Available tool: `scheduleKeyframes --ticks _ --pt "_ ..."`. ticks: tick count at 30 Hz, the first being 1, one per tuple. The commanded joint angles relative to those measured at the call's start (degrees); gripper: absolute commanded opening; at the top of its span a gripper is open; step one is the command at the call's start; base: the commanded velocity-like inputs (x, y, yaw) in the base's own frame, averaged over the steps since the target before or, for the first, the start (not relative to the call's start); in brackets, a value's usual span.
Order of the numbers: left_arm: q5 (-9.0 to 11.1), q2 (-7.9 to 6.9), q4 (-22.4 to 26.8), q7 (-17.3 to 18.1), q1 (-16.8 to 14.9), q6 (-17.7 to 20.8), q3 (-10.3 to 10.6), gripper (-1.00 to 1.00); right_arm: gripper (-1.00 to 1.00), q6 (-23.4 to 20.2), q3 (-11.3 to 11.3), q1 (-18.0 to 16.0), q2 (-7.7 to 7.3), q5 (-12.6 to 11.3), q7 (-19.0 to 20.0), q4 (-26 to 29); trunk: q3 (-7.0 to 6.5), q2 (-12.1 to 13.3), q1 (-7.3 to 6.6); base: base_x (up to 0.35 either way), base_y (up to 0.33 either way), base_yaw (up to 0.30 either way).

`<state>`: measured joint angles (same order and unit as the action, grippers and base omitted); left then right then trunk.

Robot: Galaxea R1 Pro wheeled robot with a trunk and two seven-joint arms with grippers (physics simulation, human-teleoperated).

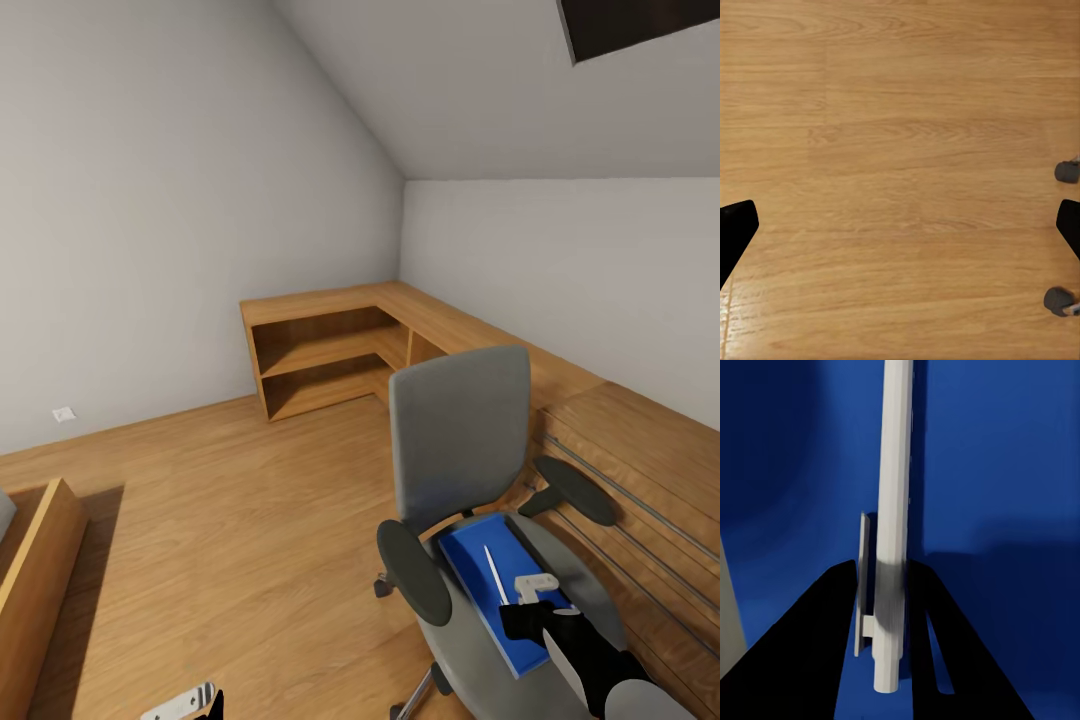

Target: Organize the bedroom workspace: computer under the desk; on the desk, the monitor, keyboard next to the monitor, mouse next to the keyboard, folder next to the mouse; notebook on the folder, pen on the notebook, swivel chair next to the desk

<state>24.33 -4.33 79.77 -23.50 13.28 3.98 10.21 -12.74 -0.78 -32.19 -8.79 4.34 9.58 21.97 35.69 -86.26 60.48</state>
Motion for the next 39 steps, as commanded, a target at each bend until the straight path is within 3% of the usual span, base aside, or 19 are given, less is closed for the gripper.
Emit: scheduleKeyframes --ticks 1,6,17,21,28,31,36,39 --pt "0.28 -0.06 0.12 -0.41 -0.01 0.18 0.12 1.00 -1.00 -0.35 -0.09 0.02 0.00 0.31 0.52 0.09 0.05 -0.03 0.00 0.000 0.000 0.000" --pt "0.31 -0.06 0.09 -0.41 -0.01 0.16 0.08 1.00 -1.00 -0.35 -0.09 0.02 0.00 0.31 0.52 0.09 0.05 -0.03 0.00 0.000 0.000 0.000" --pt "0.36 -0.06 -0.92 -0.45 -0.01 0.12 -0.04 1.00 -1.00 -0.07 -0.11 0.02 -0.09 0.31 0.52 0.38 -1.93 4.39 -2.41 0.000 0.000 0.000" --pt "0.41 -0.02 -2.92 -0.81 -0.01 0.29 -0.07 1.00 -1.00 0.10 -0.53 0.04 -0.20 0.27 0.52 4.12 -2.65 5.99 -3.29 0.000 0.000 0.000" --pt "0.29 0.38 -5.32 -1.00 -0.01 0.40 -0.02 1.00 -1.00 -0.31 -6.62 0.70 -0.23 0.16 0.52 14.59 -3.90 8.80 -4.83 -0.086 0.000 0.000" --pt "0.28 0.41 -5.50 -0.98 -0.01 0.44 -0.02 1.00 -1.00 -1.15 -9.23 2.51 -0.20 0.11 0.56 19.29 -4.44 10.00 -5.49 -0.278 0.000 0.000" --pt "0.29 0.45 -5.59 -0.92 -0.01 0.49 -0.02 1.00 -1.00 -3.72 -11.18 5.42 0.06 -0.47 0.60 26.07 -5.34 12.01 -6.59 -0.321 0.000 0.000" --pt "0.30 0.46 -5.92 -0.87 -0.01 0.55 0.01 1.00 -1.00 -5.27 -11.54 7.86 0.21 -2.23 0.58 30.83 -5.88 13.21 -7.25 -0.336 0.000 0.000"
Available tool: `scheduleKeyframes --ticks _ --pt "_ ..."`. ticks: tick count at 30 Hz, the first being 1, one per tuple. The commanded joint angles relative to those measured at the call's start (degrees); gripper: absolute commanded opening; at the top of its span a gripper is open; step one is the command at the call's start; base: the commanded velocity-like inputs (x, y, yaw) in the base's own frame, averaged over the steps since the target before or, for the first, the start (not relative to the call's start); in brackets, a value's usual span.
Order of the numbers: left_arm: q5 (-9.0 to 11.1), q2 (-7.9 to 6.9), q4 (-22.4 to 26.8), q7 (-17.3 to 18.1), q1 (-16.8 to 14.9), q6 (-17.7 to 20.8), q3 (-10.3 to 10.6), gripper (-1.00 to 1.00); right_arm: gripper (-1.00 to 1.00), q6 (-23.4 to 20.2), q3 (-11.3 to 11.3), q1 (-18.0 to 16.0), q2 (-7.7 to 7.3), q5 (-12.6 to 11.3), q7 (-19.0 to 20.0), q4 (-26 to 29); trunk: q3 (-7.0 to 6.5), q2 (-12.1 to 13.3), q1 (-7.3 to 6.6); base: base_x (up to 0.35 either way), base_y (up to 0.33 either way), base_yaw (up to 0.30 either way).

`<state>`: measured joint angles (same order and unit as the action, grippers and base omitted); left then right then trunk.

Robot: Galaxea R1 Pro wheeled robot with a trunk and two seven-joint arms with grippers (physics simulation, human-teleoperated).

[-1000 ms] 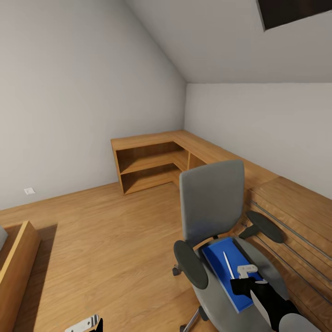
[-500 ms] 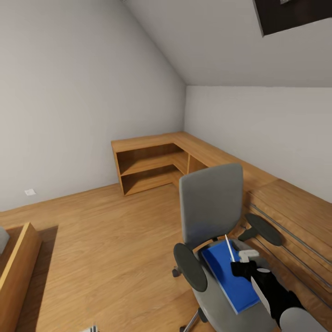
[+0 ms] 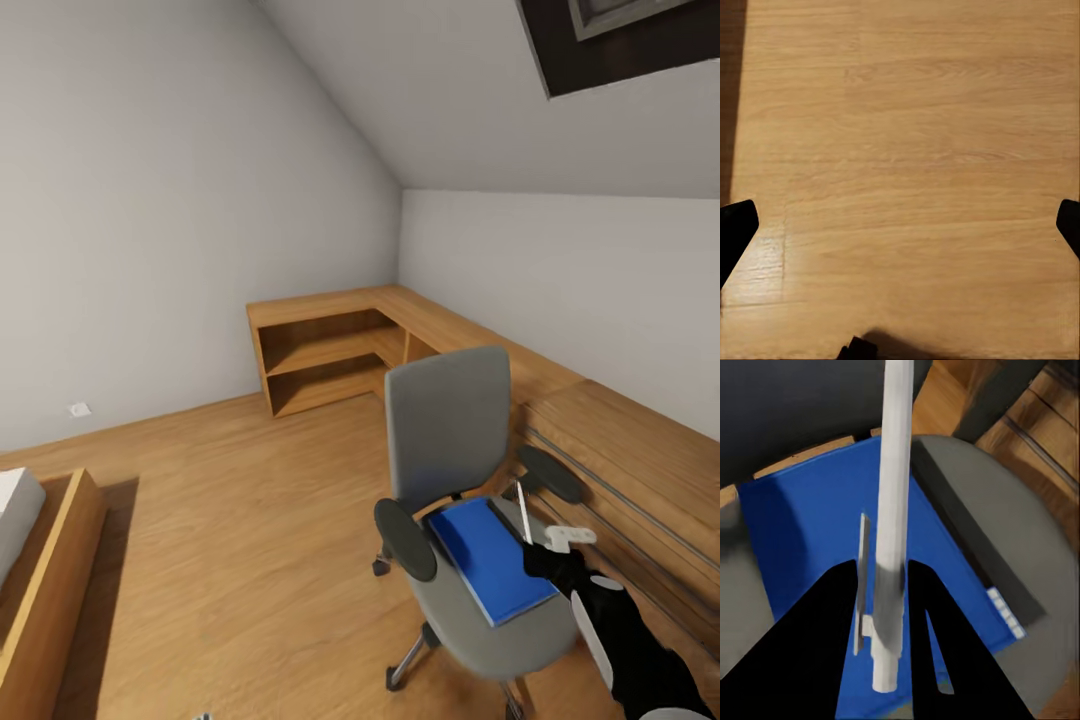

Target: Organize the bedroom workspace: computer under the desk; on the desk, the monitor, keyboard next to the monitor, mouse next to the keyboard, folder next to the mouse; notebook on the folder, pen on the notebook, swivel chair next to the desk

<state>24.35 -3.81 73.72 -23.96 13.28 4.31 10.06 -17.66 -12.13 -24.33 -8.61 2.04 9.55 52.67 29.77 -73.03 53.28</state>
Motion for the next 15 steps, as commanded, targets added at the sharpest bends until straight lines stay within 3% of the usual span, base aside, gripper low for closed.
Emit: scheduleKeyframes --ticks 1,8,11,12,15 --pt "0.28 -0.06 -0.12 -0.38 0.00 0.23 0.18 1.00 -1.00 -1.36 -0.27 1.37 0.06 -1.14 0.59 2.74 -0.14 0.38 -0.26 -0.338 0.000 0.000" --pt "0.26 0.55 -0.54 -0.23 0.00 0.25 0.22 1.00 -1.00 -6.85 -0.64 8.13 0.16 -7.00 0.60 16.19 -1.40 3.19 -1.80 -0.339 0.000 0.000" --pt "0.23 0.66 -0.58 -0.20 0.00 0.22 0.22 1.00 -1.00 -10.11 -2.31 10.49 0.16 -11.09 0.57 21.83 -1.93 4.39 -2.45 -0.298 0.000 0.000" --pt "0.21 0.70 -0.59 -0.16 0.00 0.24 0.22 1.00 -1.00 -12.47 -4.23 12.16 0.11 -14.38 0.56 25.54 -2.11 4.79 -2.67 -0.104 0.000 0.000" --pt "0.22 0.75 -0.64 -0.14 0.00 0.25 0.22 1.00 -1.00 -13.95 -5.56 13.26 0.10 -16.23 0.56 28.37 -2.65 5.99 -3.33 -0.059 0.000 0.000"
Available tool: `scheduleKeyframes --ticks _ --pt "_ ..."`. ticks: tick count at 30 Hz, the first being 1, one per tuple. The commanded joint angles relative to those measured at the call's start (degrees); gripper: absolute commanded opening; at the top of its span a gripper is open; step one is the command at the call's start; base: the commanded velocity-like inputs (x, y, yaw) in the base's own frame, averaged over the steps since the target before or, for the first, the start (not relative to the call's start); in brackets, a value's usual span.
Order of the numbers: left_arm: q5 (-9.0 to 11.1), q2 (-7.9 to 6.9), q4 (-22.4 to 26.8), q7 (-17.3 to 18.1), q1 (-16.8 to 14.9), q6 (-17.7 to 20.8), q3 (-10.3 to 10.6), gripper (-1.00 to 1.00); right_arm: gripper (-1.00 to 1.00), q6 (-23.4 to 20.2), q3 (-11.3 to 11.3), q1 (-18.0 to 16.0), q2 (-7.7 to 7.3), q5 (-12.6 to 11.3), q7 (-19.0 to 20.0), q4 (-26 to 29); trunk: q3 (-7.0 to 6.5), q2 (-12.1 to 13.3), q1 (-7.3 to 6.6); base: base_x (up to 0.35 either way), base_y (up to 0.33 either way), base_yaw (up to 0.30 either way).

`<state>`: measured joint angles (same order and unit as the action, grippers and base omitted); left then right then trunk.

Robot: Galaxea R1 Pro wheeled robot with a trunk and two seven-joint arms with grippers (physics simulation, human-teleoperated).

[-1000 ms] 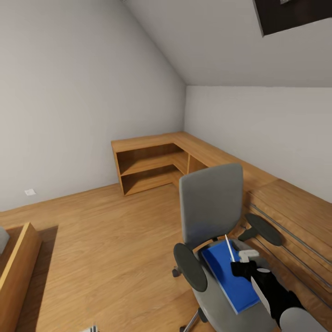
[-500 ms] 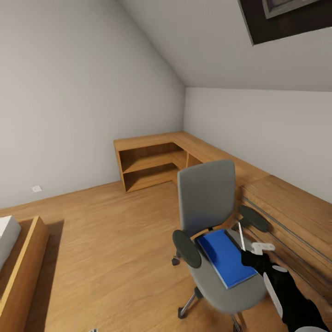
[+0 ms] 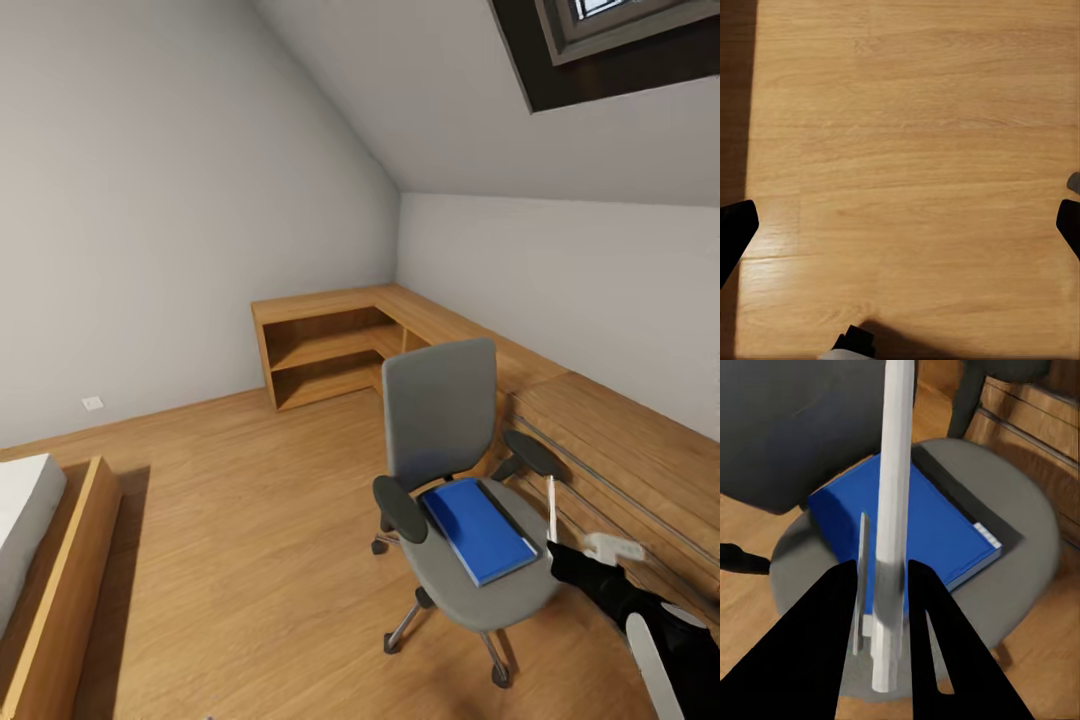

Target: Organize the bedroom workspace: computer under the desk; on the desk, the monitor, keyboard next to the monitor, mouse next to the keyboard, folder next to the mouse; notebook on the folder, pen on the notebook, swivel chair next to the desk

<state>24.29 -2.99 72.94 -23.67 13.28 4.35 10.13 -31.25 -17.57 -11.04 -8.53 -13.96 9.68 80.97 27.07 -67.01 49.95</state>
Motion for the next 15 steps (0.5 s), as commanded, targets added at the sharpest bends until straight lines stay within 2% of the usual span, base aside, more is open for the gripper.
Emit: scheduleKeyframes --ticks 1,4,5,10,11,13,14,15 --pt "0.30 0.01 0.12 -0.42 0.00 0.22 0.16 1.00 -1.00 -0.88 -0.80 0.26 0.01 -0.73 0.46 0.97 -0.14 0.38 -0.23 -0.027 0.000 0.000" --pt "0.29 0.23 0.10 -0.41 0.00 0.22 0.16 1.00 -1.00 -2.01 -3.42 0.59 0.08 -1.85 0.62 2.54 -0.67 1.58 -0.88 -0.013 0.000 0.000" --pt "0.26 0.33 0.04 -0.36 0.00 0.22 0.19 1.00 -1.00 -2.65 -4.88 0.73 0.36 -3.93 0.73 4.25 -0.85 1.98 -1.10 -0.004 0.000 0.000" --pt "0.24 0.68 -0.04 -0.35 0.00 0.22 0.24 1.00 -1.00 -3.74 -6.46 0.90 0.72 -6.24 0.83 5.77 -1.75 3.99 -2.20 -0.001 0.000 0.000" --pt "0.02 1.71 -0.94 -0.40 0.00 0.17 0.32 1.00 -1.00 -7.62 -10.98 1.08 0.93 -6.94 0.88 8.11 -1.93 4.39 -2.42 0.000 0.000 0.000" --pt "0.00 1.91 -1.04 -0.40 0.00 0.15 0.33 1.00 -1.00 -9.08 -12.24 1.09 0.97 -6.99 0.92 8.47 -2.29 5.19 -2.86 0.000 0.000 0.000" --pt "-0.02 2.08 -1.19 -0.41 0.00 0.14 0.33 1.00 -1.00 -10.51 -15.13 1.11 1.04 -7.19 0.96 8.79 -2.47 5.59 -3.08 0.000 0.000 0.000" --pt "-0.03 2.10 -1.21 -0.41 0.00 0.14 0.33 1.00 -1.00 -10.71 -15.76 1.09 1.05 -7.62 1.01 8.83 -2.64 5.99 -3.30 0.000 0.000 0.000"
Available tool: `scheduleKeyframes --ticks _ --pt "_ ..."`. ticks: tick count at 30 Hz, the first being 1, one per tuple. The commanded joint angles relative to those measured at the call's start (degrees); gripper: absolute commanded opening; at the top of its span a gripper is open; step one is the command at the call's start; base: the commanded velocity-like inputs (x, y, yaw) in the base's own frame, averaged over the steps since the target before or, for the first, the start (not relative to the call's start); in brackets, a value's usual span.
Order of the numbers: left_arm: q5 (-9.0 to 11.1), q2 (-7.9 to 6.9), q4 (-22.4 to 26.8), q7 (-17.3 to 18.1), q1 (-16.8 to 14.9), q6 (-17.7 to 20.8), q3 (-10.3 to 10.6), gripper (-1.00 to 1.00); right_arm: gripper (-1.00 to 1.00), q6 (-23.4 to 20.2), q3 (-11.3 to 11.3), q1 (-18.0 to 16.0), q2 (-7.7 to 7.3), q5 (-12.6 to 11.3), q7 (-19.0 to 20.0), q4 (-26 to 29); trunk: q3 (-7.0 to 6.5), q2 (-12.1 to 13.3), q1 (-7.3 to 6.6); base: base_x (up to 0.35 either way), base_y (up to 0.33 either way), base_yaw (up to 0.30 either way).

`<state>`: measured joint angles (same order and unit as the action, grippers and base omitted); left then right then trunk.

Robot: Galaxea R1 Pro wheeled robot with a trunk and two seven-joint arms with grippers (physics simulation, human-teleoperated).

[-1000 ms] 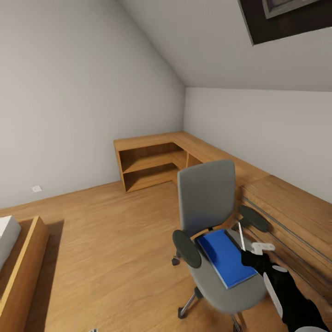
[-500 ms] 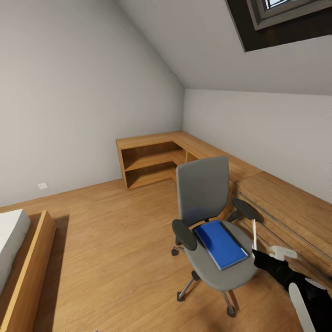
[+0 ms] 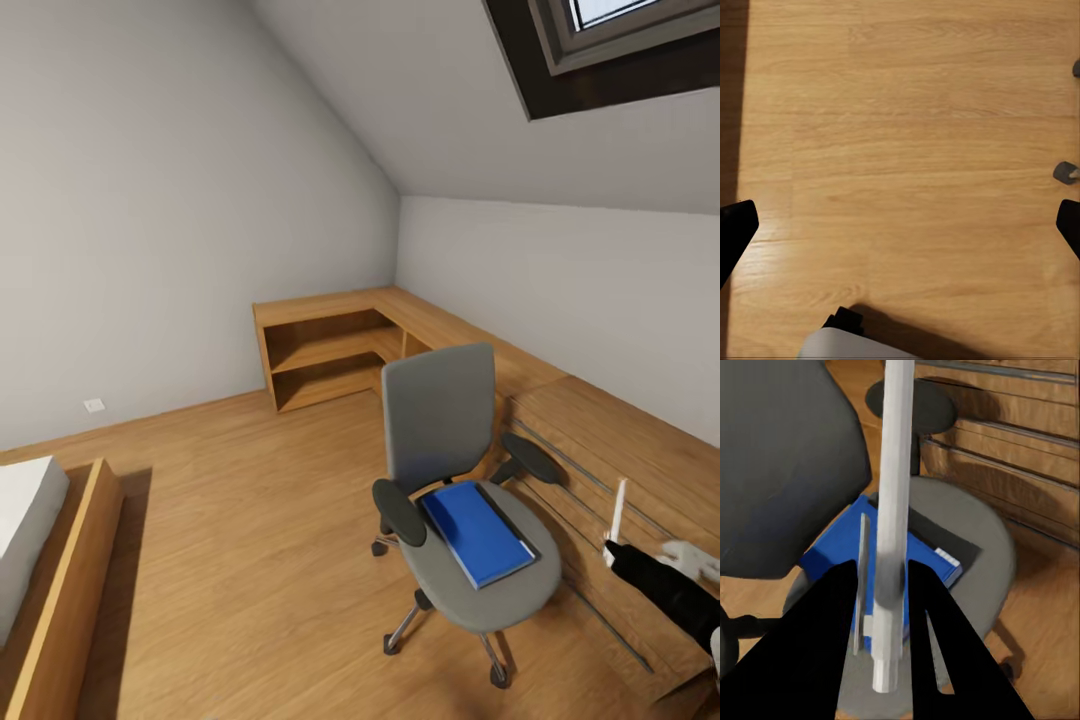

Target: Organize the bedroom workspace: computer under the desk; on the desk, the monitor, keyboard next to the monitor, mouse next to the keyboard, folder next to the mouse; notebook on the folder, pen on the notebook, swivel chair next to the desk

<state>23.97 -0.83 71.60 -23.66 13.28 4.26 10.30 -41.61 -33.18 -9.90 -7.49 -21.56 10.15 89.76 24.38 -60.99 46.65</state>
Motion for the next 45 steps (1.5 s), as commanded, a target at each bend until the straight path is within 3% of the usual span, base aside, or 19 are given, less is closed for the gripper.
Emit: scheduleKeyframes --ticks 1,4,10,14,45 --pt "0.29 -0.04 0.12 -0.42 0.00 0.22 0.16 1.00 -1.00 -0.44 -0.65 -0.04 -0.01 -0.61 0.54 0.05 -0.12 0.38 -0.22 0.000 0.000 -0.022" --pt "0.29 -0.05 0.12 -0.42 0.00 0.20 0.16 1.00 -1.00 -0.48 -0.91 -0.04 -0.05 -0.98 0.56 0.07 -0.60 1.58 -0.88 0.000 0.000 -0.030" --pt "0.29 0.15 -0.45 -0.42 0.00 0.13 0.16 1.00 -1.00 -0.43 -5.78 -0.04 -0.07 -1.12 0.57 0.09 -1.67 3.98 -2.20 0.000 0.000 -0.075" --pt "0.25 0.20 -0.56 -0.40 0.00 0.13 0.16 1.00 -1.00 -0.41 -6.71 -0.04 -0.07 -1.12 0.57 0.11 -2.39 5.59 -3.07 0.000 0.000 -0.234" --pt "0.23 0.21 -0.76 -0.42 0.00 0.13 0.16 1.00 -1.00 -0.06 -7.07 -0.04 -0.07 -1.03 0.57 0.06 -7.95 18.02 -9.88 0.000 0.000 -0.267"
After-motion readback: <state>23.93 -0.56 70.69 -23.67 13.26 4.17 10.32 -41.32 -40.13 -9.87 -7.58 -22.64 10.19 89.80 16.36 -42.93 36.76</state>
